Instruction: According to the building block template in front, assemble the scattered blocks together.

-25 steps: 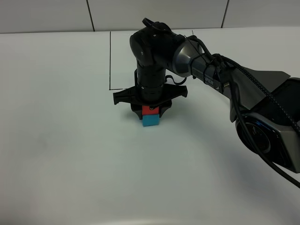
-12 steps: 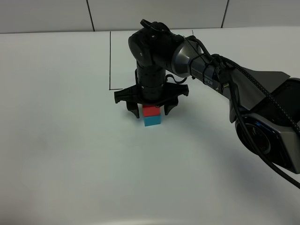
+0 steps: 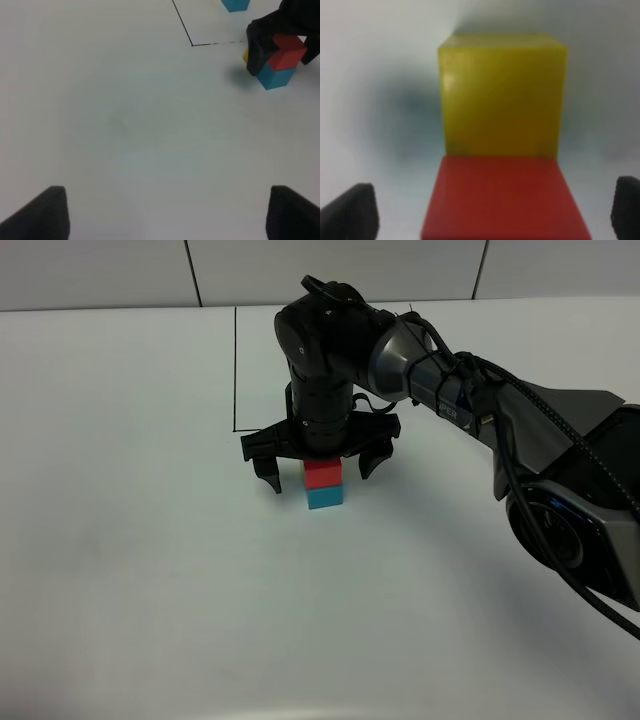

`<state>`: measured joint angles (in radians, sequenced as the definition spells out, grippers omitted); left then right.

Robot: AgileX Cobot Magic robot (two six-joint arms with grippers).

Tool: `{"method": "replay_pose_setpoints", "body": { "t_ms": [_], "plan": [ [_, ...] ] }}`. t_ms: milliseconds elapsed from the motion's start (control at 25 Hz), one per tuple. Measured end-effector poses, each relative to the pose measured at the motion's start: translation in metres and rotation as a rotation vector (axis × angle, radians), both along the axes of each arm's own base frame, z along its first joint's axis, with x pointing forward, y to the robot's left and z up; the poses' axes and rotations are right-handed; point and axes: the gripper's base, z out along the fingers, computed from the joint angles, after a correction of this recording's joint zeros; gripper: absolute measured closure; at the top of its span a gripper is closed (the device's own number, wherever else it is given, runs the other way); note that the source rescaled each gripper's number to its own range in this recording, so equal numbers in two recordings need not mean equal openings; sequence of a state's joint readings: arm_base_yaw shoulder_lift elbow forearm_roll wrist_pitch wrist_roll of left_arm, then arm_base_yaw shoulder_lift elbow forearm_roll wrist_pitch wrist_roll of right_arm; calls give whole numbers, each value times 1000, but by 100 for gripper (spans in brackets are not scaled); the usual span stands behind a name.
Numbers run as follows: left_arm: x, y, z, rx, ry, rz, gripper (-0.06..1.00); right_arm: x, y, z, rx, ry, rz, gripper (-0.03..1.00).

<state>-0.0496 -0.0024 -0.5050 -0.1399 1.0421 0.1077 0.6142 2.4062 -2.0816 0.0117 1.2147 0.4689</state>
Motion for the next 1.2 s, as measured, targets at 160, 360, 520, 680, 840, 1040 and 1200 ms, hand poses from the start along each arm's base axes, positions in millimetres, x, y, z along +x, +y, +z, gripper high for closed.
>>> {"method": "replay_pose_setpoints", "body": {
  "t_ms": [160,360,520,680,840,1040,1200],
  "plan": [
    [0,0,0,0,0,0,19,-3,-2,32,33,-57,45,8],
    [0,0,0,0,0,0,19,-8,-6,73,70,-132,99,8],
    [0,0,0,0,0,0,19,-7,-15,87,90,-154,132,8],
    [0,0,0,0,0,0,19,0,-32,96,92,-172,140,8],
    [0,0,0,0,0,0,19,-1,-58,100,66,-160,154,10],
    [0,0,0,0,0,0,19,-19,-100,105,28,-110,122,12],
    [0,0,0,0,0,0,19,-38,-137,114,39,-167,64,13]
  ]
}}
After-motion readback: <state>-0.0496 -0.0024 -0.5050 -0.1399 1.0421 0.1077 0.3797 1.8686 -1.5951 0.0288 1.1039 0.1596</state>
